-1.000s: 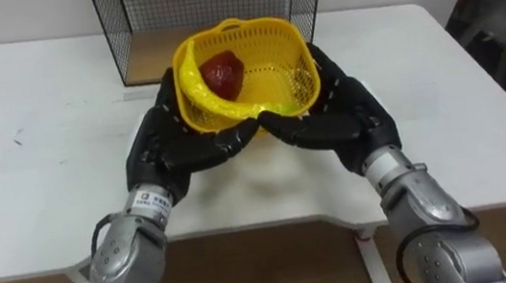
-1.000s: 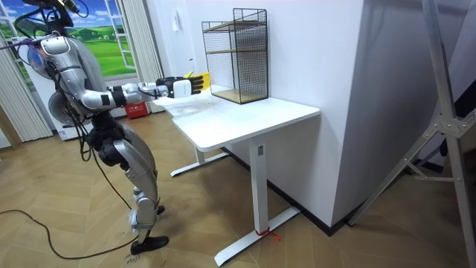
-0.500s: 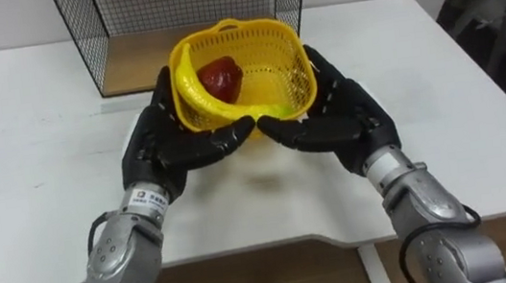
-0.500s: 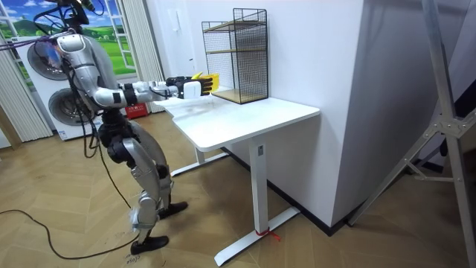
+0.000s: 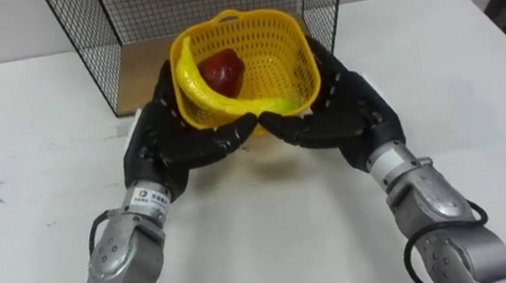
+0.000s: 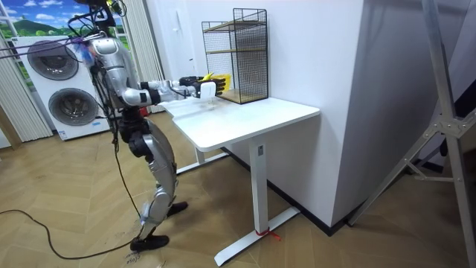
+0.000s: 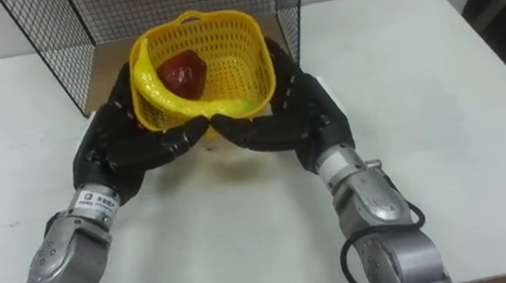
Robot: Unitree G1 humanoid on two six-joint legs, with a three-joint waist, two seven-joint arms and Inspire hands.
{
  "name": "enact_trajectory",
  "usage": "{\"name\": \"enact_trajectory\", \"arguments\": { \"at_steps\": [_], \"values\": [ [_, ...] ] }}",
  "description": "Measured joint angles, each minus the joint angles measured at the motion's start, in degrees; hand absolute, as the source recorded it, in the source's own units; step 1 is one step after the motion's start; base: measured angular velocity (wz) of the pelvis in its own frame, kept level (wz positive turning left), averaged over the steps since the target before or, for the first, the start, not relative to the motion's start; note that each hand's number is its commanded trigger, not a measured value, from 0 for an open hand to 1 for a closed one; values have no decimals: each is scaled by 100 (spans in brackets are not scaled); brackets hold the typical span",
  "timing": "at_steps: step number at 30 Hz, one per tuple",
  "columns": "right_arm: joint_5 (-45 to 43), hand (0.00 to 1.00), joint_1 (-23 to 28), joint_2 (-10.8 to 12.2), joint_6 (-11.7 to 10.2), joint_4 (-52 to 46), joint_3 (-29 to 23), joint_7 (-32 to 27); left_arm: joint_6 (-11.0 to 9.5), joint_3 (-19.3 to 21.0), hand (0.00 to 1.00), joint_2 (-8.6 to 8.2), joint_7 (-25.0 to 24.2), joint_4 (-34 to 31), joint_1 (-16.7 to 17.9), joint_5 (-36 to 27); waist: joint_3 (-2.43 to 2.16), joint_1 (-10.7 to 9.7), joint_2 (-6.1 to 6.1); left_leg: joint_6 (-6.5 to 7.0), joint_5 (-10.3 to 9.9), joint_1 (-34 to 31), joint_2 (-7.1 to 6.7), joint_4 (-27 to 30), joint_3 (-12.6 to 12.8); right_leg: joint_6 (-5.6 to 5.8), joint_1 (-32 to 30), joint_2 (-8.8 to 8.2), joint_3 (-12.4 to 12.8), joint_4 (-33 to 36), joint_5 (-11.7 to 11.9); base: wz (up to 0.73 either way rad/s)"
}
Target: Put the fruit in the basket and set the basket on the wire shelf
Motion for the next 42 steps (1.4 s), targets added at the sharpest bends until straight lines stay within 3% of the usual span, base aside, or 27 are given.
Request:
{"name": "enact_trajectory", "arguments": {
  "at_steps": [1,3,4,5,6,7,12,15,20,23,25,30,37,40,42],
  "values": [
    [1,0,-1,18,-1,4,2,0,-8,3,0,21,0,0,-1,1,0,16,13,0,0,22,8,-27,-94,-19,-18,48,4,-2,-24,-17],
    [12,0,-48,4,-5,3,5,55,-72,18,0,34,8,8,0,-2,72,144,160,-20,8,65,95,-114,-413,-124,-315,277,-72,-426,-259,-29],
    [9,0,-45,-5,-5,12,8,56,-72,11,0,34,9,12,0,-2,74,150,170,-23,9,92,91,-155,-447,-123,-396,303,-121,-613,-259,-13],
    [9,0,-46,-22,-5,22,2,56,-72,8,0,30,9,13,-1,-9,68,145,164,-23,9,108,66,-168,-453,-156,-524,334,-170,-1104,-216,0],
    [13,0,-46,-51,-5,22,5,57,-69,-2,0,30,9,18,0,-9,62,135,152,-25,5,121,11,-162,-453,-224,-620,339,-162,-1497,171,18],
    [15,0,-25,-73,-5,29,4,57,-65,-23,0,28,9,42,1,-10,57,83,183,-31,1,151,-4,-165,-462,-280,-607,315,-178,-1481,246,19],
    [55,0,-52,-96,-4,46,-7,57,-67,-30,0,21,9,50,5,-5,31,51,201,-92,11,239,75,-352,-448,-369,-494,415,-214,-1675,319,0],
    [54,0,-52,-94,-3,46,-37,57,-67,-28,0,12,9,50,4,4,19,12,177,-114,1,262,90,-401,-429,-379,-498,436,-194,-1676,324,-8],
    [-5,0,-47,-85,-3,56,-54,58,-37,-31,0,64,3,49,13,61,8,38,173,-170,28,479,209,-600,-443,-403,-167,672,-177,-2099,539,-7],
    [-13,0,-48,-75,-3,55,-57,70,-37,-28,0,106,-5,39,18,64,-58,39,173,-182,67,671,228,-764,-458,-391,60,728,-223,-2368,630,-1],
    [-13,0,-51,-72,-4,85,-61,78,-24,-14,0,132,-7,40,-6,62,-70,34,183,-181,69,732,239,-785,-464,-385,150,753,-220,-2465,657,2],
    [-91,0,-59,-29,44,180,-60,82,125,90,0,149,-7,40,-22,63,-54,27,231,-189,75,870,286,-865,-528,-383,420,836,-254,-2768,780,2],
    [-112,0,-242,-29,50,180,-63,-21,214,119,0,140,8,53,-121,59,-40,27,289,-204,148,904,292,-1062,-528,-393,468,828,-300,-2983,871,1],
    [-125,0,-359,-50,70,212,-63,-78,326,112,0,125,106,75,-221,56,-36,15,309,-210,165,897,291,-1060,-530,-395,473,835,-303,-3049,877,0],
    [-147,0,-568,-48,198,445,-61,-119,434,113,0,114,226,244,-456,57,-24,-5,329,-210,165,887,292,-1050,-533,-396,473,833,-313,-3060,878,0]
  ]
}}
